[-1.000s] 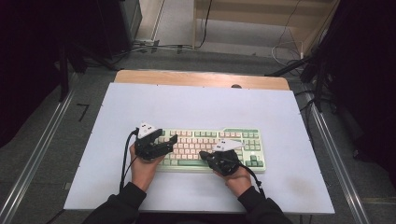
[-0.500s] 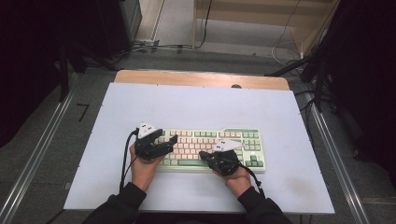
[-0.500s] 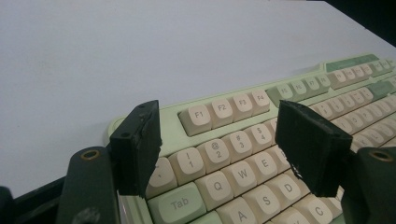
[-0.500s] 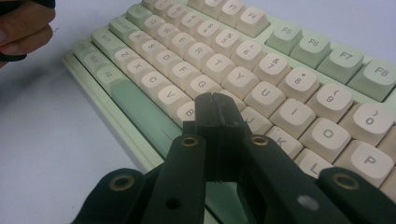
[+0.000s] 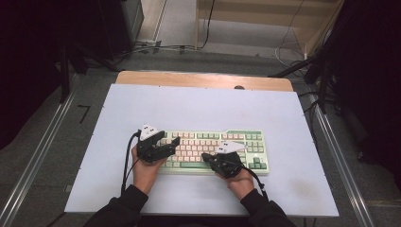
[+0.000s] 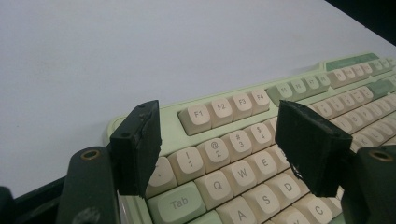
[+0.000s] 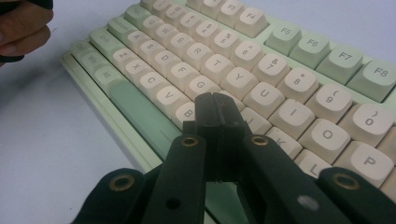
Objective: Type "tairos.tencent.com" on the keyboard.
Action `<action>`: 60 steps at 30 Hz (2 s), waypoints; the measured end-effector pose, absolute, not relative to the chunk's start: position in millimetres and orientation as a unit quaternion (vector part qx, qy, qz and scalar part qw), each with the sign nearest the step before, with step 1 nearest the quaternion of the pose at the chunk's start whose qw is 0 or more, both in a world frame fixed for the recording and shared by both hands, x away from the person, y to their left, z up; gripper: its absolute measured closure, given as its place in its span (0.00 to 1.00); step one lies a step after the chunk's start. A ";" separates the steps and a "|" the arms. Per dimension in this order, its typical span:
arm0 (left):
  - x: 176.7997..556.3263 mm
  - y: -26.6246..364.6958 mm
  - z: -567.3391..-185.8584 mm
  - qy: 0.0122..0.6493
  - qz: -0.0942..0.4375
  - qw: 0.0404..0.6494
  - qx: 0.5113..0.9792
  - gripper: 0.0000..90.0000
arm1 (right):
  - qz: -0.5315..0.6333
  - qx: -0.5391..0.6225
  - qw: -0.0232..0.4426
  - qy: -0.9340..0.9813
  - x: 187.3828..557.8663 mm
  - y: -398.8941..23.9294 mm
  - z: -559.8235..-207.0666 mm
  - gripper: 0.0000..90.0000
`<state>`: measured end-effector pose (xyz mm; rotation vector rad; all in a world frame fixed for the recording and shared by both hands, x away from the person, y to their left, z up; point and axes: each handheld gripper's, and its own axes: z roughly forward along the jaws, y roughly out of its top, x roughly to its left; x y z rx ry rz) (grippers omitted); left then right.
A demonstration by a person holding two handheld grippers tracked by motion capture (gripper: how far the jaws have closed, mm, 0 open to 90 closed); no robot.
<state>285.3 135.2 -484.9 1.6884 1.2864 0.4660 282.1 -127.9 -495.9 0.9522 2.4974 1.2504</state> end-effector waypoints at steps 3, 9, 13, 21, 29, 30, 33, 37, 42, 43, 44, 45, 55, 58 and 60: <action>285.3 134.3 -485.3 0.523 0.190 0.466 0.688 0.36 | 0.418 0.327 0.094 0.843 282.8 -126.9 -497.5 0.97; 285.1 135.5 -484.8 0.524 0.190 0.466 0.687 0.36 | 0.444 0.329 0.096 0.828 280.7 -133.5 -487.6 0.88; 285.0 135.0 -485.1 0.523 0.191 0.465 0.689 0.36 | 0.453 0.337 0.102 0.819 282.3 -138.6 -484.4 0.67; 284.6 135.3 -484.8 0.522 0.190 0.466 0.689 0.36 | 0.465 0.361 0.108 0.801 288.4 -149.4 -480.6 0.35; 283.3 134.2 -484.0 0.520 0.188 0.467 0.690 0.36 | 0.464 0.379 0.113 0.792 290.5 -157.1 -479.7 0.31; 283.0 134.1 -483.9 0.520 0.188 0.467 0.690 0.36 | 0.465 0.380 0.116 0.791 290.5 -157.7 -479.7 0.31; 281.0 133.1 -483.4 0.519 0.188 0.469 0.690 0.38 | 0.465 0.382 0.116 0.790 291.4 -159.3 -480.1 0.31; 278.8 130.6 -482.8 0.512 0.185 0.470 0.695 0.41 | 0.463 0.384 0.119 0.790 291.1 -160.6 -480.2 0.31; 273.8 127.2 -478.5 0.472 0.144 0.492 0.717 1.00 | 0.464 0.388 0.125 0.786 291.7 -163.8 -479.5 0.32; 272.3 125.1 -477.2 0.462 0.138 0.492 0.724 1.00 | 0.464 0.390 0.124 0.785 291.6 -164.5 -479.5 0.32; 270.2 122.7 -476.6 0.453 0.138 0.492 0.731 1.00 | 0.465 0.391 0.125 0.785 291.6 -165.0 -479.4 0.32; 268.7 120.1 -476.9 0.446 0.133 0.491 0.737 1.00 | 0.465 0.391 0.126 0.784 291.7 -165.6 -479.3 0.32; 262.5 105.9 -484.6 0.428 0.113 0.460 0.770 1.00 | 0.463 0.395 0.127 0.783 292.0 -166.4 -480.6 0.33; 262.4 103.9 -485.9 0.429 0.114 0.451 0.774 1.00 | 0.463 0.396 0.126 0.783 292.2 -166.4 -480.9 0.33; 262.6 102.6 -486.8 0.429 0.114 0.445 0.778 1.00 | 0.463 0.396 0.125 0.784 291.7 -166.6 -481.2 0.33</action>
